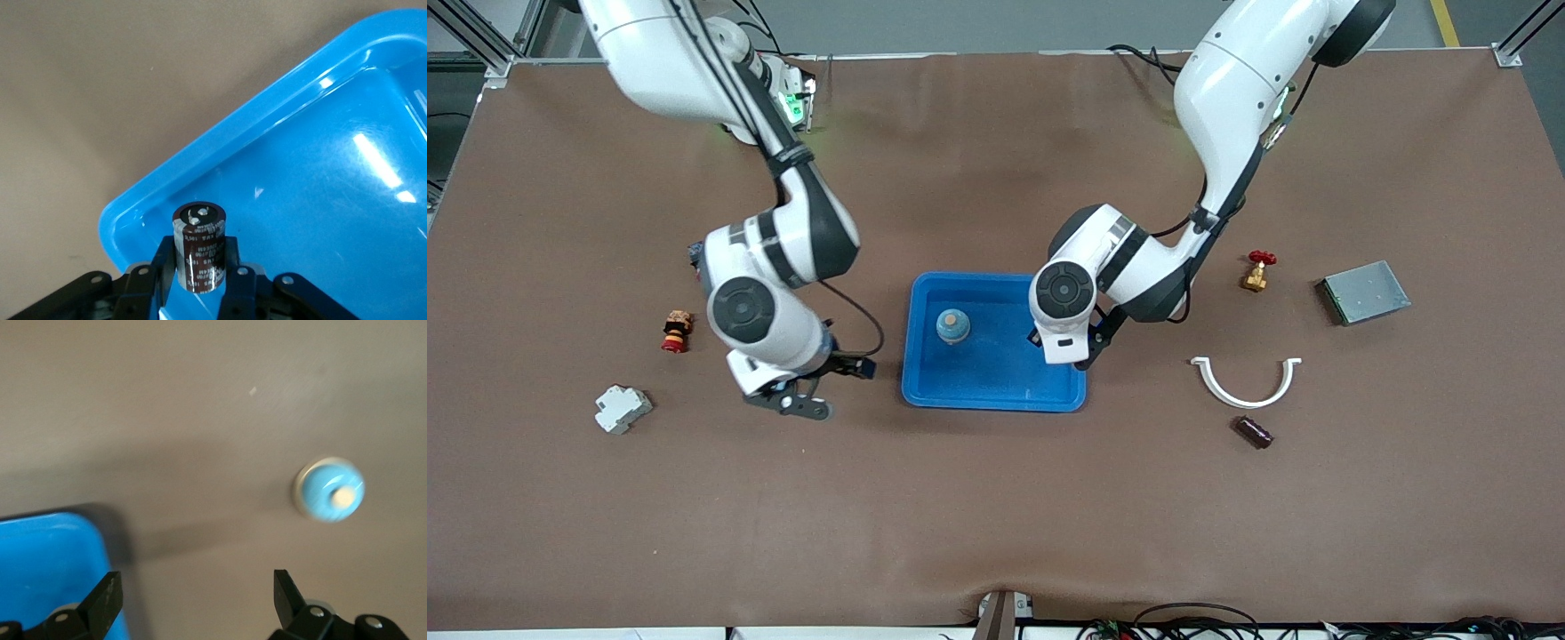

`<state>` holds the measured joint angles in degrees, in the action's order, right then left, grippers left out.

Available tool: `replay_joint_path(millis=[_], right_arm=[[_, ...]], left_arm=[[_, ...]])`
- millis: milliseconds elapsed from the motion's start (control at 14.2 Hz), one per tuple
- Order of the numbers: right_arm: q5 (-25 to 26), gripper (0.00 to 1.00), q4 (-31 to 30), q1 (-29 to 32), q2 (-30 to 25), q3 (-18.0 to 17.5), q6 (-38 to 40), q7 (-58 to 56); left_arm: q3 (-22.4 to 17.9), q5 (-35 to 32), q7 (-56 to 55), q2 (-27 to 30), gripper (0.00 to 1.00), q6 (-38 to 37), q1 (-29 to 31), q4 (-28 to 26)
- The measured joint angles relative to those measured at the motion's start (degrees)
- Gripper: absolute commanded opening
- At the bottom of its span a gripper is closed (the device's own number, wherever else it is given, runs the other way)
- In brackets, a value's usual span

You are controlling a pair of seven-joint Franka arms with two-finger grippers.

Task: Place electrolytic capacitor and blue bell in tray
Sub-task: 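Place the capacitor in the tray while the right gripper grasps the bell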

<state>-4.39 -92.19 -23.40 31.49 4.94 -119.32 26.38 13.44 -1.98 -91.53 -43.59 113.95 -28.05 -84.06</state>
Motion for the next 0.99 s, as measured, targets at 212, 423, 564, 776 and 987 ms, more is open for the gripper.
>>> replay_joint_path(millis=[212,423,564,776,987], right_arm=[[0.4,1.00,-3.9,4.9,0.2,0.0,-6.4,-10.2],[0.4,1.00,-8.5,8.5,0.6,0.0,-13.5,-17.3],[0.5,1.00,-10.5,9.3,0.7,0.0,-16.8,-19.2],[0.7,1.00,-12.9,9.4,1.2,0.0,-20.9,-19.8],[0.8,1.00,-15.5,9.4,2.4,-0.1,-25.4,-19.9]], left_arm=[[0.0,0.0,0.0,-0.4,0.00,0.6,-0.3,0.0],[0.0,0.0,0.0,-0.4,0.00,0.8,-0.5,0.1],[0.0,-0.2,0.0,-0.8,0.00,1.2,-0.5,0.1],[-0.1,-0.2,0.0,-1.4,0.00,1.6,-0.5,0.1],[-0.1,-0.2,0.0,-1.4,0.00,1.7,-0.5,0.2]])
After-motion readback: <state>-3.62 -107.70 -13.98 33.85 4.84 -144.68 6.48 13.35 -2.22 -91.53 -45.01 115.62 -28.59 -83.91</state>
